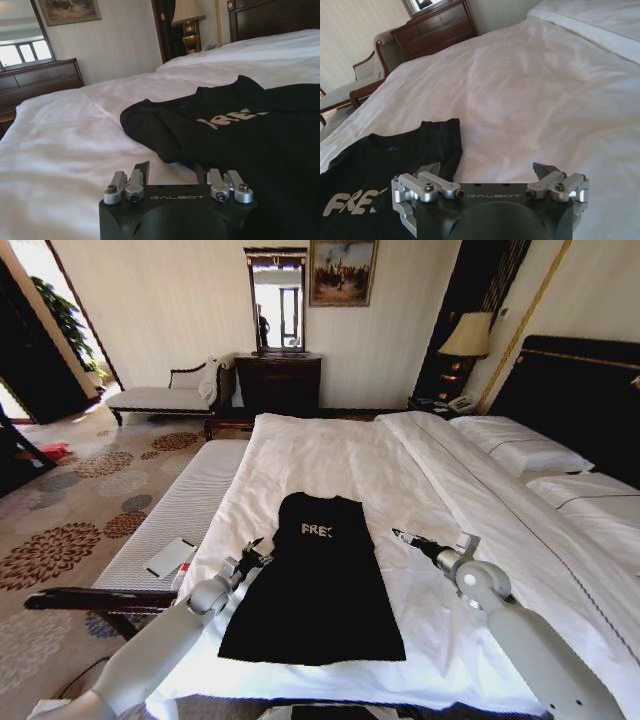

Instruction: Fold the clothes on the bed.

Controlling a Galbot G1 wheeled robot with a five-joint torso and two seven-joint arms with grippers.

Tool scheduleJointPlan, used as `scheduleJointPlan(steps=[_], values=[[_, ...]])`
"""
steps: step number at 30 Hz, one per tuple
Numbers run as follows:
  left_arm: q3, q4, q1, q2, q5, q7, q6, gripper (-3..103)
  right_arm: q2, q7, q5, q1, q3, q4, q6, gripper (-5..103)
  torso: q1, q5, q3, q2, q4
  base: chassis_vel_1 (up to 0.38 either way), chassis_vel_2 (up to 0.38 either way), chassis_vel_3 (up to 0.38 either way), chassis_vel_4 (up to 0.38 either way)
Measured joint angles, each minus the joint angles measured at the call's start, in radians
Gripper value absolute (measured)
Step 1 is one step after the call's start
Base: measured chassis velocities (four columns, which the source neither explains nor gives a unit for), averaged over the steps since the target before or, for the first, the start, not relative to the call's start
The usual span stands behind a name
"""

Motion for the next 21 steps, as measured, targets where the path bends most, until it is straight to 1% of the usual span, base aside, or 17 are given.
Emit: scheduleJointPlan(steps=[1, 2, 3, 4, 7, 9, 12, 13, 21], values=[[0.006, 0.006, -0.005, -0.004, 0.002, 0.0, -0.004, 43, 0.0, 0.0, 0.0, -0.001, 0.0, 0.0, 0.0, 100, 0.0, 0.0, 0.0, 0.0, 0.0, 0.0, 0.0, 0.0, 0.0], [0.009, 0.008, -0.007, -0.006, 0.003, 0.001, -0.006, 43, 0.0, 0.0, 0.0, -0.002, 0.001, 0.0, 0.0, 100, 0.0, -0.0001, 0.0, 0.0, 0.0, 0.0, 0.0, 0.0, 0.0], [0.01, 0.01, -0.008, -0.007, 0.004, 0.001, -0.007, 37, 0.0, -0.001, -0.001, -0.003, 0.001, 0.0, 0.0, 100, 0.0, 0.0, 0.0, 0.0, 0.0, 0.0, 0.0, 0.0, 0.0], [0.01, 0.01, -0.008, -0.007, 0.004, 0.001, -0.007, 37, 0.0, -0.001, -0.001, -0.003, 0.001, 0.0, 0.0, 100, 0.0, 0.0, 0.0, 0.0, 0.0, 0.0, 0.0, 0.0, 0.0], [0.014, 0.021, -0.01, -0.017, 0.009, 0.002, -0.014, 21, 0.001, -0.001, -0.002, -0.006, 0.002, 0.0, 0.001, 100, 0.0, -0.0001, 0.0, 0.0, 0.0001, 0.0, 0.0, 0.0, 0.0], [0.014, 0.022, -0.01, -0.018, 0.009, 0.002, -0.014, 21, 0.001, -0.002, -0.003, -0.006, 0.002, 0.0, 0.002, 100, 0.0, -0.0001, 0.0, 0.0, 0.0001, 0.0, 0.0, 0.0, 0.0], [0.011, 0.026, -0.01, -0.02, 0.009, 0.001, -0.016, 5, 0.001, -0.003, -0.004, -0.009, 0.003, 0.0, 0.003, 100, 0.0, -0.0001, 0.0, 0.0, 0.0001, 0.0, 0.0, 0.0, 0.0], [0.009, 0.026, -0.01, -0.02, 0.008, 0.001, -0.016, 2, 0.002, -0.003, -0.005, -0.01, 0.003, 0.0, 0.003, 100, 0.0, -0.0001, 0.0, 0.0, 0.0001, 0.0, 0.0, 0.0, 0.0], [-0.015, 0.027, -0.001, -0.017, 0.002, -0.001, -0.023, 0, 0.005, -0.004, -0.009, -0.013, 0.003, -0.001, 0.004, 100, 0.0, -0.0001, 0.0, 0.0, 0.0, 0.0, 0.0, 0.0, 0.0]])
